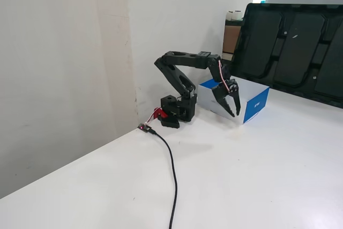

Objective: Pick the gray block and keep it in the box.

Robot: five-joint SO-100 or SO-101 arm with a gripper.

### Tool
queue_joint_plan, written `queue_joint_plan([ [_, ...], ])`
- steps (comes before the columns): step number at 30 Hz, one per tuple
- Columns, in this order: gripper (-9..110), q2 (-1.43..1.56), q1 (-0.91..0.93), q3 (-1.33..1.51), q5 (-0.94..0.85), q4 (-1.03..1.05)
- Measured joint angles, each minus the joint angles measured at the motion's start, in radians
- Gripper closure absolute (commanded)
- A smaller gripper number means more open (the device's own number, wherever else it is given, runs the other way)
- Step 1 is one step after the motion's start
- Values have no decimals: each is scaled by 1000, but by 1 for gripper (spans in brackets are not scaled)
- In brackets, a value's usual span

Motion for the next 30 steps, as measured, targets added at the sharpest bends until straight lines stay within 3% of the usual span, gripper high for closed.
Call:
queue_joint_plan([
  [14, 101, 518, 253, 376, 0, -46],
  [24, 101, 985, 313, 607, 0, 52],
  [30, 101, 1029, 304, 667, 0, 103],
])
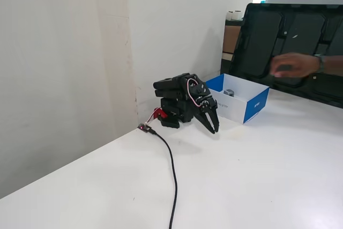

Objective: Pick the gray block and keep it in the box.

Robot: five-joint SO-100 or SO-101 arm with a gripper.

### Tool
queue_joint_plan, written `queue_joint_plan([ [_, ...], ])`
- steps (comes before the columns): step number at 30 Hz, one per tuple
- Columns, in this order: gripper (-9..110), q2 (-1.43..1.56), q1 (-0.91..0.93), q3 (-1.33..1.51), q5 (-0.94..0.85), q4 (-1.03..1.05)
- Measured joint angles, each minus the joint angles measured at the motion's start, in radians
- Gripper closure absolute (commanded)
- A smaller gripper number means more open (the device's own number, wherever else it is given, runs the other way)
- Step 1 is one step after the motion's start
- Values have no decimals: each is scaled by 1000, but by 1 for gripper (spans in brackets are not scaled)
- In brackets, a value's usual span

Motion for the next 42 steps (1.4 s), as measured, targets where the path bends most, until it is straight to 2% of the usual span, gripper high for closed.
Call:
queue_joint_plan([
  [42, 101, 0, 14, 35, 0, 0],
])
